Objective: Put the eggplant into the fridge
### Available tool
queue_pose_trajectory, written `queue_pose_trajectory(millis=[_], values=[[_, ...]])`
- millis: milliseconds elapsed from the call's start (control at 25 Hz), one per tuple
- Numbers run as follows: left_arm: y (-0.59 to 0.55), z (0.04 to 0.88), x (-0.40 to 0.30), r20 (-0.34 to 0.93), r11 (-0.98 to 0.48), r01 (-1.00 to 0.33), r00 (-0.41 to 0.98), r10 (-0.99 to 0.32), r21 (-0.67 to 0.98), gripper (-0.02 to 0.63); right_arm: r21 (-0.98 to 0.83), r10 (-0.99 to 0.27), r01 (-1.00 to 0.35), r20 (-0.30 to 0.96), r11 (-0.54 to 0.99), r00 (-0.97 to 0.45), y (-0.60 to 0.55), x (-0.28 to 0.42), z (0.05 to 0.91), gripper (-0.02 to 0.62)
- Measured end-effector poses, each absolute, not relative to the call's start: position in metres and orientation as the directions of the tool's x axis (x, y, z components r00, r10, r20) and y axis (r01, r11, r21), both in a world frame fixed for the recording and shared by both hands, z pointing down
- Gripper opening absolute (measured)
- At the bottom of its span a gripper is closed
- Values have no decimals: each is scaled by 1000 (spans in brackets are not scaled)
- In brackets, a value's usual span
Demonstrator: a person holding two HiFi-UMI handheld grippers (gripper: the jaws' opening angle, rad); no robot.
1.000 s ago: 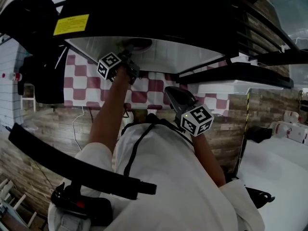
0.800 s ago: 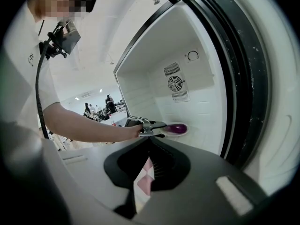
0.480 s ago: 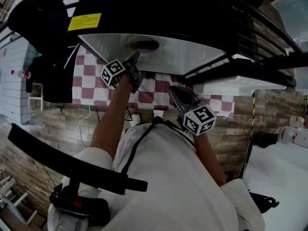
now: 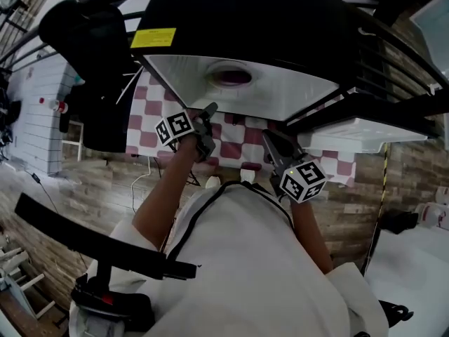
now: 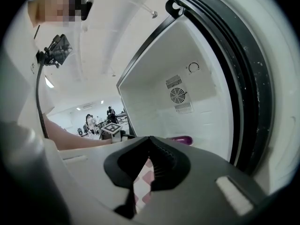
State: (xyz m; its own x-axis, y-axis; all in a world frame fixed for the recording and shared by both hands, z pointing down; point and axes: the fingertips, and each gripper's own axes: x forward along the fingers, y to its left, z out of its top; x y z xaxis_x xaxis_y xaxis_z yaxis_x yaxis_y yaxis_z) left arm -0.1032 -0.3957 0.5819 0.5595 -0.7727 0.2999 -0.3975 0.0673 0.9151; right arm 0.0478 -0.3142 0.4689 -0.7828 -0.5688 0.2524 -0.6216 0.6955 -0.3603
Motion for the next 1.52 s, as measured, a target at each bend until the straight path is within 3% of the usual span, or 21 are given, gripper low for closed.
queue_pose_trajectory(millis=[760,1040,1520], values=[[-328,487,-136,218,-145,-560,530,-820,816,3,-315,-585,-617,200,721,-786,-317,47,442,6],[-314,477,-126,241,-271,-688,551,-799,673,5,-315,-593,-627,207,712,-778,-309,49,444,5],[-327,489,-119,271,-303,-713,570,-775,632,5,-300,-607,-648,230,699,-761,-315,47,452,5]])
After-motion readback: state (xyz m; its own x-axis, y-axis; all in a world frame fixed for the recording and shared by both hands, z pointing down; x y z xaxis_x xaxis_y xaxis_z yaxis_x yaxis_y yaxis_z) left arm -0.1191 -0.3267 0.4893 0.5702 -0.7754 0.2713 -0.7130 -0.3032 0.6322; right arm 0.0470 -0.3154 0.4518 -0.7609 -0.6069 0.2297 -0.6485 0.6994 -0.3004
